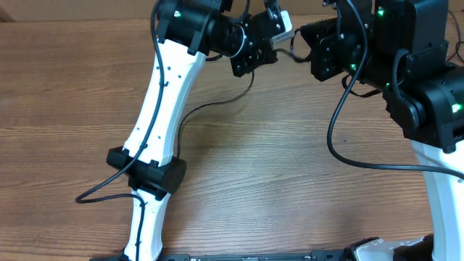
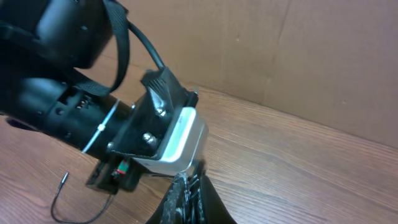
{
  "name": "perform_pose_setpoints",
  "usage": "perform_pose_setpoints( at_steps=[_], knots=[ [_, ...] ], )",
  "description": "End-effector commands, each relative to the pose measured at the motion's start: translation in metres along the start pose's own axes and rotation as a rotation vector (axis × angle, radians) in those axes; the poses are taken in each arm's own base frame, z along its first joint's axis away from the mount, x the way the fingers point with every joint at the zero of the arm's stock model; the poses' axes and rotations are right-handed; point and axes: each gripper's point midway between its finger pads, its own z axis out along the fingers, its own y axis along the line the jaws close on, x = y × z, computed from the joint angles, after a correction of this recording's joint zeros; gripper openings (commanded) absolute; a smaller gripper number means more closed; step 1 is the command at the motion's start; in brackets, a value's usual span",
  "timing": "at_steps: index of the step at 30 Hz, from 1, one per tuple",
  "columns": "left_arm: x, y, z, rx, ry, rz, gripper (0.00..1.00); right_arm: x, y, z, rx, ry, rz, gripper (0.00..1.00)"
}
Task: Untangle cables
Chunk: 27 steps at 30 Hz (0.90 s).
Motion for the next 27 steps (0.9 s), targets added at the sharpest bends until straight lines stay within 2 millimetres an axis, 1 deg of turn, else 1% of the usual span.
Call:
perform_pose_setpoints(
  at_steps=[1,3,5,8,9,11,12,15,17,19,21,23,27],
  knots=[
    [-0.001,-0.003,0.005,0.021,-0.008,0.012,0.04,-0.005,-0.004,-0.005,0.023,-0.019,-0.007,0.04],
    [-0.004,-0.004,0.001,0.015,-0.016,0.017,0.04,-0.005,-0.004,-0.005,0.023,-0.019,-0.007,0.04],
    [-0.011,-0.003,-0.008,-0.007,-0.036,-0.004,0.05,-0.005,-0.004,-0.005,0.023,-0.019,-0.007,0.04],
    [-0.021,-0.001,-0.033,-0.067,-0.068,-0.045,0.04,-0.005,-0.004,-0.005,0.023,-0.019,-0.007,0.05],
    [-0.024,0.001,-0.045,-0.1,-0.076,-0.067,0.04,-0.005,-0.004,-0.005,0.023,-0.019,-0.007,0.07],
    [-0.028,0.004,-0.065,-0.163,-0.09,-0.115,0.04,-0.005,-0.004,-0.004,0.022,-0.018,-0.007,0.17],
    [-0.03,0.005,-0.076,-0.189,-0.099,-0.138,0.04,-0.005,-0.004,-0.003,0.022,-0.016,-0.006,0.24],
    [-0.032,0.002,-0.104,-0.241,-0.127,-0.187,0.04,-0.003,-0.004,0.001,0.022,-0.008,-0.005,0.56],
    [-0.03,0.001,-0.121,-0.273,-0.135,-0.219,0.04,-0.003,-0.005,0.004,0.022,-0.003,-0.004,0.72],
    [-0.027,-0.001,-0.135,-0.293,-0.139,-0.235,0.04,-0.002,-0.006,0.01,0.02,0.005,-0.002,0.84],
    [-0.023,-0.002,-0.143,-0.305,-0.137,-0.245,0.04,-0.001,-0.003,0.016,-0.002,0.011,-0.001,0.87],
    [-0.02,-0.003,-0.15,-0.315,-0.136,-0.267,0.04,0.0,0.003,0.022,-0.04,0.02,0.0,0.88],
    [-0.013,-0.003,-0.153,-0.319,-0.121,-0.289,0.04,0.005,0.013,0.038,-0.112,0.049,0.007,0.88]
  ],
)
